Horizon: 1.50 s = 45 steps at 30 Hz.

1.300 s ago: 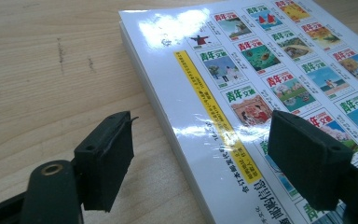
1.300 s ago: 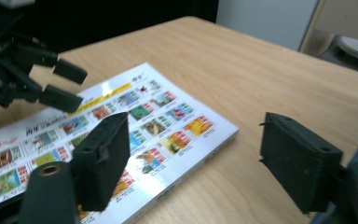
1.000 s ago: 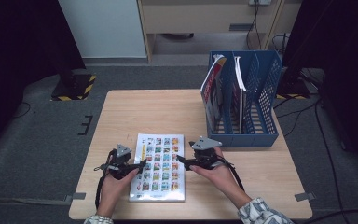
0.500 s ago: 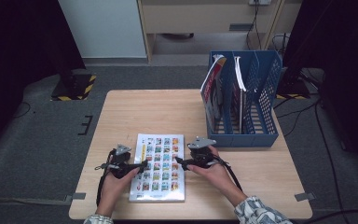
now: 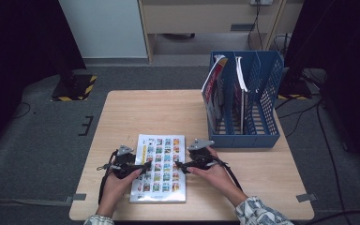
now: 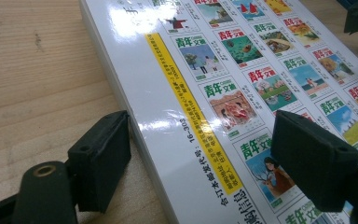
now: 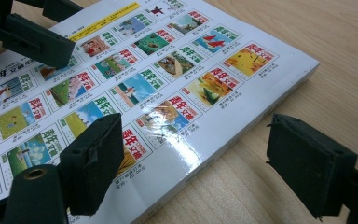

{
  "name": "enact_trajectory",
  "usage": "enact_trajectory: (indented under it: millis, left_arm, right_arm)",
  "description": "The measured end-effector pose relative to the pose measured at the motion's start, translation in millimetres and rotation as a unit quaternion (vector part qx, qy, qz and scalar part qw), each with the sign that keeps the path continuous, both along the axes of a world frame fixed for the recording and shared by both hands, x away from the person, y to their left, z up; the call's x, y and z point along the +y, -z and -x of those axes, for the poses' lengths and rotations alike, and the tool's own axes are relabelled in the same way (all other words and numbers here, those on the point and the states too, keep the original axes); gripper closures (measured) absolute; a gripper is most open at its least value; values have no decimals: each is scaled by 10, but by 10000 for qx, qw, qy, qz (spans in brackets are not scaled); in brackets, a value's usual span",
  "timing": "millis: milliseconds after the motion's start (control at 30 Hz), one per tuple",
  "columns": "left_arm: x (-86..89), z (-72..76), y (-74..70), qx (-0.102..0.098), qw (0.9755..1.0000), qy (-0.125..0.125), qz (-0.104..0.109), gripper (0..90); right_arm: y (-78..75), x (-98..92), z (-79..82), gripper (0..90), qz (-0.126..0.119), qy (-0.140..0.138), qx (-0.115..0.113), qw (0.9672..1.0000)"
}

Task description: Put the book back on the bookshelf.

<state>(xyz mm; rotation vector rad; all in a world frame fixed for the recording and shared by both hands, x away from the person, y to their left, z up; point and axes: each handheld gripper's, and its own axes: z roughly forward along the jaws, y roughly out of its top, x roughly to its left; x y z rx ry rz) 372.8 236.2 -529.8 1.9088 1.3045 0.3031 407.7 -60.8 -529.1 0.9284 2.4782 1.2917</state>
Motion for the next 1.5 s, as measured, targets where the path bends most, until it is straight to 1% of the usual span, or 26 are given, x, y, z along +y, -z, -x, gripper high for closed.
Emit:
enact_trajectory:
  millis: [200,233,267,367,400,500,633,800,833,933,1067,1133,1200,1233,1267,1333,1467,1500]
  left_arm:
    - [-17,-29,9,-35,10000,7,-13,164]
    - [-17,-29,9,-35,10000,7,-13,162]
    - [-21,-55,16,-69,10000,-17,-1,160]
    - [-20,-105,16,-72,10000,-48,8,165]
    - [-19,-114,19,-80,9999,-78,36,171]
    - [-22,-116,16,-70,9999,-77,28,172]
    - [-17,-121,14,-42,9999,-92,69,168]
    - [-40,-139,19,-81,9999,-56,-22,150]
    - [-43,-145,20,-88,9999,-56,-30,146]
    - [-38,-151,20,-89,10000,-36,-24,143]
    - [-26,-151,11,-58,9999,-96,3,187]
    - [-5,-153,-8,18,9999,-142,21,219]
    - [-5,-151,-14,13,9999,-142,-1,241]
    - [-4,-149,-23,29,9999,-135,-27,252]
    - [0,-146,-39,19,9998,-165,-63,266]
    - [9,-142,-51,27,9997,-239,-44,310]
    - [38,-136,-70,25,9995,-278,117,337]
    - [38,-136,-70,25,9995,-278,117,337]
  right_arm:
    - [42,31,-25,192,-35,34,54,10000]
    - [52,47,-26,194,-65,74,58,9999]
    - [51,56,-30,201,-60,47,62,10000]
    - [35,76,-19,198,-10,10,6,10000]
    - [39,82,-13,194,-1,-19,21,10000]
    - [44,95,2,187,10,-32,15,10000]
    - [56,92,5,178,-34,-15,91,10000]
    - [69,92,-5,162,-100,36,185,9998]
    - [70,89,-9,158,-99,48,227,9997]
    - [74,88,-20,149,-103,58,253,9996]
    - [78,91,-29,148,-134,81,325,9993]
    - [80,99,-30,150,-163,98,466,9987]
    - [85,102,-32,147,-177,79,506,9985]
    - [88,110,-34,142,-207,123,573,9981]
    - [88,109,-36,141,-209,124,579,9980]
    - [88,112,-35,141,-221,134,585,9980]
    - [88,113,-34,140,-219,137,586,9979]
    - [88,113,-34,140,-219,137,586,9979]
